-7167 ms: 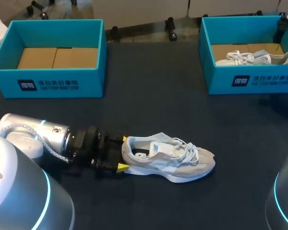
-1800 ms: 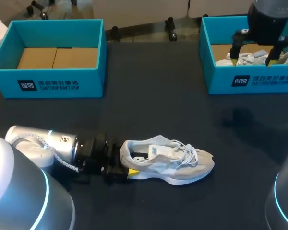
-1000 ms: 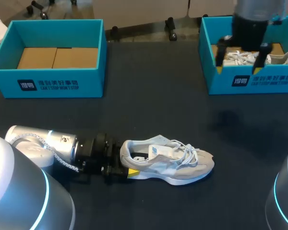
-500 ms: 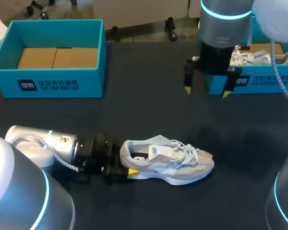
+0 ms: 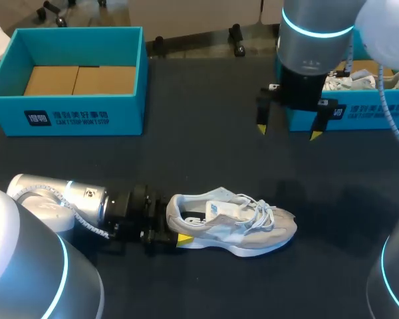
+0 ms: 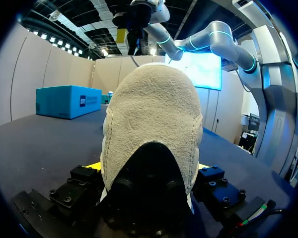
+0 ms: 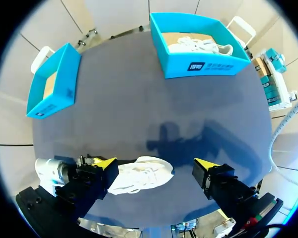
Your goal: Take the shoe out of the shoebox, open the shoe tongue, remove and reinsert the insole, then place the shoe into the shoebox
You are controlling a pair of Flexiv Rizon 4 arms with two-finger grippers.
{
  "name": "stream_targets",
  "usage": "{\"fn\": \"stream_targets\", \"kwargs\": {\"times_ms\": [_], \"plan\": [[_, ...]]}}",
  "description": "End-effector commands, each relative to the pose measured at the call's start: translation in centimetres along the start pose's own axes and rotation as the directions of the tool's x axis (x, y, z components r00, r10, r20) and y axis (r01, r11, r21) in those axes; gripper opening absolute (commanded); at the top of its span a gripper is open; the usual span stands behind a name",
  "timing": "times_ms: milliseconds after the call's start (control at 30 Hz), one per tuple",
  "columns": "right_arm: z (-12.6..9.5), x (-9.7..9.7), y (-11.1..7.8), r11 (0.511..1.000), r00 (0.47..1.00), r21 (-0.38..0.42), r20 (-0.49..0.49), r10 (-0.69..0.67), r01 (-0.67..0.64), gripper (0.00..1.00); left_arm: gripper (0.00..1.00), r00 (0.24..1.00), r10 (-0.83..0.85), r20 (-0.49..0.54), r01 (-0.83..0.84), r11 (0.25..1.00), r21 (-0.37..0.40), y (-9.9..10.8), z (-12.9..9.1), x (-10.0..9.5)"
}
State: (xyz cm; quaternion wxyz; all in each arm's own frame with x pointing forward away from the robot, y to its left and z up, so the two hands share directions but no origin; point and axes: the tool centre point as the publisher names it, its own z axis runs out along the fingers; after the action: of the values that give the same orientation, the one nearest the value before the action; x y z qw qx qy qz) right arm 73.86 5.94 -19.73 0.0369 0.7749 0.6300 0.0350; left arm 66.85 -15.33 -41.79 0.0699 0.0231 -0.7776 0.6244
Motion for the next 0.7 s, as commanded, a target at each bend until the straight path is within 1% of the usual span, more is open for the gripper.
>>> {"fn": "stream_targets", "kwargs": {"times_ms": [33, 67, 100, 300, 433, 600, 700], "plan": [[0.8, 2.7, -1.2, 1.0, 1.0, -0.009, 0.019, 0.012, -0.011, 1.0, 0.0, 1.0, -0.001, 0.002, 0.001, 1.0, -0.002, -0.1, -0.1, 0.1], [0.9, 3.3, -1.6, 1.0, 1.0, -0.012, 0.018, 0.009, -0.009, 1.0, 0.0, 1.0, -0.001, 0.002, 0.001, 1.0, -0.002, -0.1, -0.1, 0.1], [1.0, 4.0, -2.1, 1.0, 0.999, -0.014, 0.038, 0.012, -0.012, 1.0, 0.0, 1.0, -0.001, 0.002, 0.001, 1.0, -0.002, -0.1, -0.1, 0.1], [0.9, 7.1, -4.9, 1.0, 0.999, -0.011, 0.036, 0.024, -0.024, 1.0, 0.0, 1.0, -0.001, 0.002, 0.001, 1.0, -0.002, -0.1, -0.1, 0.1], [1.4, 8.7, -6.2, 1.0, 0.999, 0.002, 0.02, 0.025, -0.025, 1.0, 0.0, 1.0, -0.001, 0.002, 0.001, 1.0, -0.002, -0.1, -0.1, 0.1], [2.3, 10.0, -7.7, 0.999, 0.999, 0.006, -0.028, 0.039, -0.039, 1.0, 0.0, 1.0, -0.001, 0.002, 0.001, 1.0, -0.002, -0.1, -0.1, 0.1], [3.5, 10.8, -8.9, 0.998, 0.998, 0.04, -0.037, 0.045, -0.044, 1.0, 0.0, 1.0, -0.001, 0.002, 0.001, 1.0, -0.002, -0.1, -0.1, 0.1]]}}
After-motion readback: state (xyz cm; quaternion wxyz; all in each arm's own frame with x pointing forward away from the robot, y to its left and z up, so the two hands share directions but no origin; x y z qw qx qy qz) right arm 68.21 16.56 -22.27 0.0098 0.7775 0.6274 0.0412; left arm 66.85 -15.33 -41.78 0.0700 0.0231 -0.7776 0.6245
